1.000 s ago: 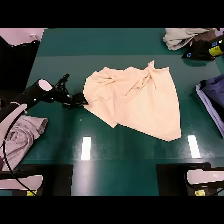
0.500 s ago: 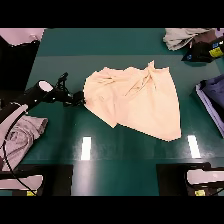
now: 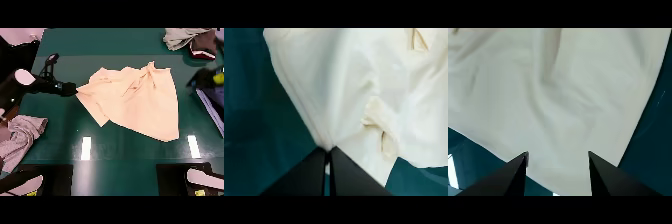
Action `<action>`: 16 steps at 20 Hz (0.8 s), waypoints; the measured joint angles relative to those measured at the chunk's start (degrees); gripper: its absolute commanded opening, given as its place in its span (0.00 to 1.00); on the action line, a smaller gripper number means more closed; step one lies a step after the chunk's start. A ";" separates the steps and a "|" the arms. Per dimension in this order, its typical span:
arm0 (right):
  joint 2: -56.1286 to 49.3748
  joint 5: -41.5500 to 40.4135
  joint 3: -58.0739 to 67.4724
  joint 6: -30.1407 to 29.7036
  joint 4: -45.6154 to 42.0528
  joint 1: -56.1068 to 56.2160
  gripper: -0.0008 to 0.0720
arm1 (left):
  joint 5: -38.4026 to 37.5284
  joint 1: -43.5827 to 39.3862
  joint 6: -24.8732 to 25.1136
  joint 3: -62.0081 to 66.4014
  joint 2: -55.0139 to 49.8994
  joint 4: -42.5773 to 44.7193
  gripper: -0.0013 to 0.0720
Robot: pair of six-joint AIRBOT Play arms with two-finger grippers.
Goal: Fold the shirts.
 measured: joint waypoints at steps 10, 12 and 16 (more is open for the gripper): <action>19.58 -9.92 -45.72 -1.62 0.20 -7.58 0.64 | -5.57 0.02 1.03 0.33 3.13 1.86 0.05; 21.42 -11.39 -49.77 -1.64 0.22 -7.76 0.64 | -6.27 0.02 1.05 0.33 3.19 1.84 0.05; 23.69 -14.36 -54.07 -1.44 0.24 -7.93 0.64 | -7.82 0.02 1.05 0.33 3.19 1.73 0.05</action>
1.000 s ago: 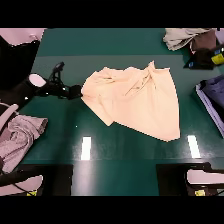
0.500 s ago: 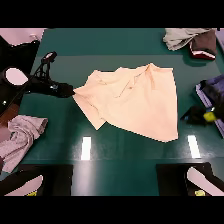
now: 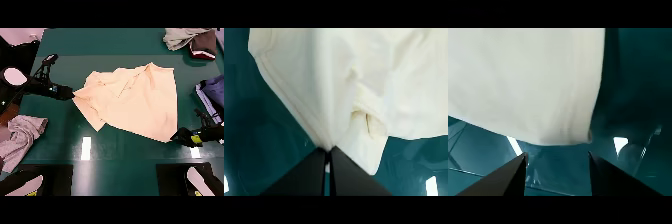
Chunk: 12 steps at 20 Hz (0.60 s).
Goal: Fold the shirts.
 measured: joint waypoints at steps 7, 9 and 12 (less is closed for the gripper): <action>0.87 -5.68 -1.57 0.72 3.04 -0.02 0.60 | -1.25 0.00 0.02 0.00 0.02 -0.07 0.05; 0.90 -6.67 -1.66 0.74 3.65 -0.02 0.31 | -1.29 0.00 0.02 0.00 0.02 -0.09 0.05; 0.92 -7.37 -1.68 0.79 4.13 -0.02 0.04 | -1.42 0.00 0.02 0.00 0.02 -0.20 0.05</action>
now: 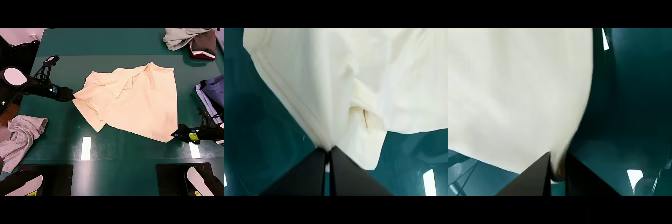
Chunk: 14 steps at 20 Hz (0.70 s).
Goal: Fold the shirts.
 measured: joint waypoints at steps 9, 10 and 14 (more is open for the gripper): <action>1.75 1.09 16.41 -0.83 9.92 0.00 0.04 | 0.35 -0.02 -1.84 12.79 1.55 -1.11 0.05; 2.12 0.76 20.70 -0.94 11.45 0.00 0.04 | 0.63 -0.02 -1.97 16.63 2.23 -1.07 0.05; 2.62 -1.57 42.21 -1.11 15.13 0.00 0.04 | 1.46 0.00 -2.23 35.78 5.11 -0.72 0.05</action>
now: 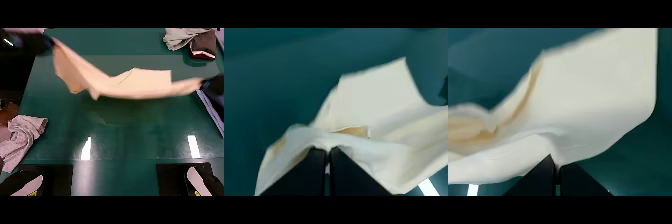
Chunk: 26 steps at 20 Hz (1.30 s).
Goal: Fold the shirts.
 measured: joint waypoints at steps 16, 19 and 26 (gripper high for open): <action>-7.45 3.06 49.31 6.05 -6.80 -0.09 0.03 | 0.63 -0.02 -2.29 17.88 12.87 6.08 0.05; -10.58 7.78 47.60 8.70 -9.99 0.09 0.03 | -1.22 -0.02 -5.53 6.82 12.55 12.79 0.05; -29.44 19.26 46.71 13.25 -20.20 7.48 0.04 | 3.08 -0.04 -8.83 -11.21 -0.46 17.05 0.05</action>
